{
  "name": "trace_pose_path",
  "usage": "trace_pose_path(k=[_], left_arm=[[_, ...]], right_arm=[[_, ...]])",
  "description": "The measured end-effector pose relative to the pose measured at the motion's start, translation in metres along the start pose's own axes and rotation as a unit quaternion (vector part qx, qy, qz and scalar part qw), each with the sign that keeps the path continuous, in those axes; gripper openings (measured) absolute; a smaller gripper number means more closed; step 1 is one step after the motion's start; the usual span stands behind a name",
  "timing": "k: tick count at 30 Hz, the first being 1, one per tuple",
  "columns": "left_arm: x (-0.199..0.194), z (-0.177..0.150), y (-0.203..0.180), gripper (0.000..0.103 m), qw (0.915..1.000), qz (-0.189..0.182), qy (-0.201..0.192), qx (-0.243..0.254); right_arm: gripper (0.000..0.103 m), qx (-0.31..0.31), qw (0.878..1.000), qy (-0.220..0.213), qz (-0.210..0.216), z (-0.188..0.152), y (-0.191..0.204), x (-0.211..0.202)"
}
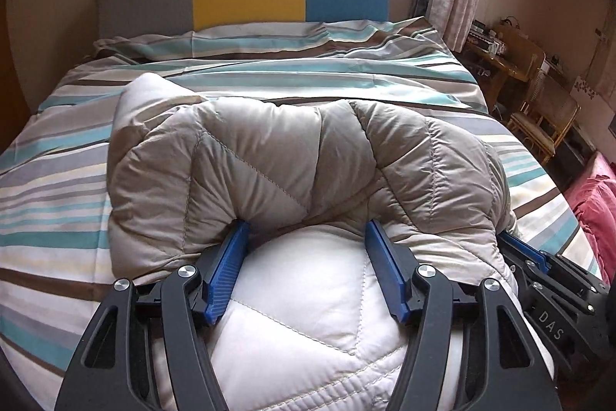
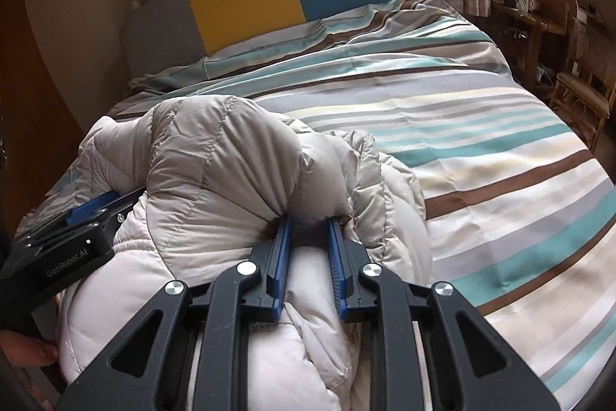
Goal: Fold large clothes
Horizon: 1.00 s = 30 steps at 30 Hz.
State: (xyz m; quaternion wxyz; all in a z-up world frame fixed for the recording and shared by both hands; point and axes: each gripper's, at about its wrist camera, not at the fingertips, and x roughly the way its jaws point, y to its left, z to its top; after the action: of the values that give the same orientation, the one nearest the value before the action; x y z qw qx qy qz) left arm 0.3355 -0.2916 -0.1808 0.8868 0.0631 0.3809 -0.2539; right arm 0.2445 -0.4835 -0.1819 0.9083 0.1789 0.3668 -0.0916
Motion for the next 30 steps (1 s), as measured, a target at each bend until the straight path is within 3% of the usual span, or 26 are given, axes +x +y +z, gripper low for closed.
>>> trace_pose_path(k=[13,18,21,24,27,30], left_arm=[[-0.009,-0.006,-0.003,0.064,0.9994,0.010,-0.032,-0.003],[-0.029,0.008,0.003,0.078,0.9999,-0.001,-0.015,0.000],[-0.038,0.024,0.009,0.079,0.9998,-0.003,-0.014,-0.016],[-0.039,0.035,0.012,0.081,0.9993,0.009,-0.023,-0.026],[-0.027,0.041,0.003,0.087,0.9993,0.028,-0.020,-0.011],[-0.013,0.039,-0.002,0.088,0.9986,0.049,-0.017,-0.008]], right_arm=[[0.017,-0.004,1.000,-0.012,0.000,-0.006,0.001,-0.005],[0.020,-0.007,0.999,0.040,0.000,0.021,0.003,-0.023],[0.020,0.019,0.999,0.004,0.034,0.041,0.003,-0.053],[0.020,0.002,0.998,-0.018,0.053,0.059,0.019,-0.066],[0.020,-0.056,0.998,-0.006,0.023,0.067,0.044,-0.048],[0.019,-0.076,0.997,0.018,0.002,0.066,0.047,-0.010]])
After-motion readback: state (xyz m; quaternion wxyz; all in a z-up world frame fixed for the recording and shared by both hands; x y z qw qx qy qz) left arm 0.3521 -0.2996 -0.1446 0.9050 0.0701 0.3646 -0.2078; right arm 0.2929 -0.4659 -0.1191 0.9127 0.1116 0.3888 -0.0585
